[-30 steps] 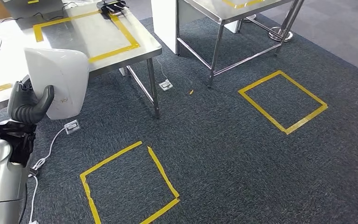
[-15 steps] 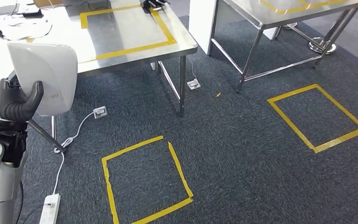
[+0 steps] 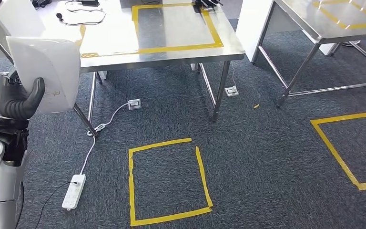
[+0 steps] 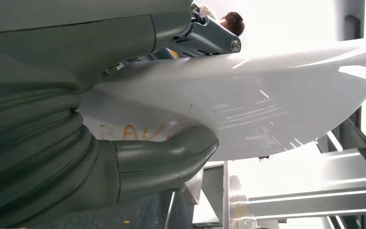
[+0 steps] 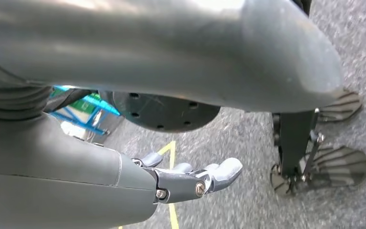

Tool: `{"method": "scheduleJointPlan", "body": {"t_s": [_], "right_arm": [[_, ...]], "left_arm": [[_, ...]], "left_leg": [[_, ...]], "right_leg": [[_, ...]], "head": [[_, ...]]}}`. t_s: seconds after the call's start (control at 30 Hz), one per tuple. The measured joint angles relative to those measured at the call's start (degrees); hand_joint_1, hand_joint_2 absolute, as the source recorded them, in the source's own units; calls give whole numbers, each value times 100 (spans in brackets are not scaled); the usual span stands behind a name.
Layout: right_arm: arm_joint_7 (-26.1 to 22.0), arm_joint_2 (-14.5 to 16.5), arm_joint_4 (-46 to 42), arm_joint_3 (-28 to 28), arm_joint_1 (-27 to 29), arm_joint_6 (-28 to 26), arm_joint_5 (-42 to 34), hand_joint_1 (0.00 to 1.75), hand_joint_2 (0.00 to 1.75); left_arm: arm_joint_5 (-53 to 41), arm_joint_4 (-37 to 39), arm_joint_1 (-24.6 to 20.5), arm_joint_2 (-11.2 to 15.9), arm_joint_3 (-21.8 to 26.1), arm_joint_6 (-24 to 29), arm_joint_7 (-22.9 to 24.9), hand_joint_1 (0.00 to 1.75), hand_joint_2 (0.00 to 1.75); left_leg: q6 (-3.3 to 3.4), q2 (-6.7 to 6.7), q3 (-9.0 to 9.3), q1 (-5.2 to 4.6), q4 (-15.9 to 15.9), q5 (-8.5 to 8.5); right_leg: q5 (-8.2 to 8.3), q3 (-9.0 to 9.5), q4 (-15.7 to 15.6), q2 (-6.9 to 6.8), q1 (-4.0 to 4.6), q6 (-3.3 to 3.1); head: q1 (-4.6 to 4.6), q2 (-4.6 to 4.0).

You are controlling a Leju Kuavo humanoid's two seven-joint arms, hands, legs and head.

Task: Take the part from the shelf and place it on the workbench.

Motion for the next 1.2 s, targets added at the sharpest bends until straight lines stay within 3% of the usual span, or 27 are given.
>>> {"method": "scheduleJointPlan", "body": {"t_s": [0.03,0.07,0.1,0.17,0.23,0.27,0.3,0.33,0.4,0.43,0.53,0.6,0.7,0.77,0.8,0.9,0.97,1.07,1.2], "right_arm": [[4,9,-1,0,-9,-9,-1,0,0],[8,18,-1,-1,-18,-21,-1,0,0],[2,26,-1,-2,-23,-32,-3,0,0],[-12,33,-1,-8,-17,-38,-5,0,0],[-17,34,-1,-15,-1,-38,-8,0,0],[-16,34,-1,-19,3,-38,-9,0,0],[-15,36,-1,-23,3,-38,-9,0,0],[-14,38,-1,-27,0,-38,-9,0,0],[-17,40,-1,-34,-14,-38,-8,0,0],[-23,40,-1,-36,-21,-38,-8,0,0],[-44,38,-1,-39,-28,-38,-5,0,0],[-47,39,-1,-39,-29,-38,-3,0,0],[-51,40,-1,-40,-20,-38,-9,0,0],[-51,40,-1,-47,-4,-41,-39,0,0],[-51,40,-1,-53,3,-44,-57,0,0],[-51,40,-1,-81,8,-44,-95,0,0],[-52,40,-1,-93,4,-44,-103,0,0],[-51,43,-1,-107,8,-52,-103,0,0],[-53,40,-1,-143,7,-97,-103,0,0]], "left_arm": [[-1,3,6,14,-1,0,0,175,175],[-2,10,5,31,-1,0,-1,175,175],[-4,26,-16,46,-4,1,-1,175,175],[-9,73,-61,55,-17,1,-2,175,175],[-15,126,-72,39,-38,0,1,175,175],[-17,150,-67,33,-49,0,1,175,175],[-20,170,-67,31,-60,0,1,175,175],[-20,183,-68,34,-70,0,0,175,175],[-20,196,-70,45,-88,1,-5,175,175],[-20,201,-68,51,-94,3,-8,175,175],[-16,213,-52,60,-103,7,-20,175,175],[-14,210,-49,61,-106,8,-28,175,175],[-12,205,-42,55,-107,11,-35,175,175],[-10,205,-10,52,-107,12,-38,175,175],[-10,203,9,51,-107,13,-39,175,175],[-9,176,36,53,-107,16,-45,175,175],[-8,156,38,57,-107,18,-48,175,175],[-7,152,52,64,-107,19,-49,175,175],[-5,152,54,65,-107,20,-49,175,175]], "left_leg": [[-36,-44,-21,9,-16,20],[-65,32,-47,-5,-1,9],[-89,204,-109,-25,105,-68],[-133,646,-363,-51,661,-397],[-185,810,-641,-37,1320,-684],[-206,827,-666,-29,1431,-690],[-222,839,-565,-22,1306,-588],[-232,859,-359,-16,981,-420],[-191,923,76,-27,252,-204],[-140,937,191,-38,51,-172],[13,896,207,-52,-4,-164],[85,874,189,-31,-15,-135],[156,851,140,-19,-22,-98],[162,820,113,-25,-20,-83],[158,801,110,-26,-19,-77],[116,746,106,-33,-17,-56],[82,722,90,-51,-18,-46],[83,718,85,-66,-41,-27],[-1,719,98,-58,-114,35]], "right_leg": [[23,21,-39,-83,-16,5],[52,46,-91,-160,-32,2],[84,72,-144,-246,-48,-8],[114,88,-195,-409,-47,-37],[110,77,-190,-552,-36,-50],[106,73,-184,-611,-36,-47],[100,72,-172,-663,-40,-38],[90,71,-152,-708,-45,-22],[58,57,-90,-771,-39,30],[49,45,-63,-785,-28,60],[58,21,-43,-798,-5,143],[-56,-48,103,-690,-24,212],[-564,-502,1069,-491,-53,287],[-696,-751,1579,-476,-58,292],[-598,-721,1517,-474,-59,282],[-70,-171,395,-432,-50,216],[35,16,-27,-410,-41,201],[58,8,-69,-419,-44,211],[81,-20,-65,-418,-34,158]], "head": [[5,0],[-4,0],[-31,0],[-81,0],[-94,0],[-96,0],[-96,0],[-96,0],[-93,0],[-92,0],[-89,0],[-83,0],[-65,0],[-62,0],[-61,0],[-55,0],[-55,0],[-59,0],[-60,0]]}}
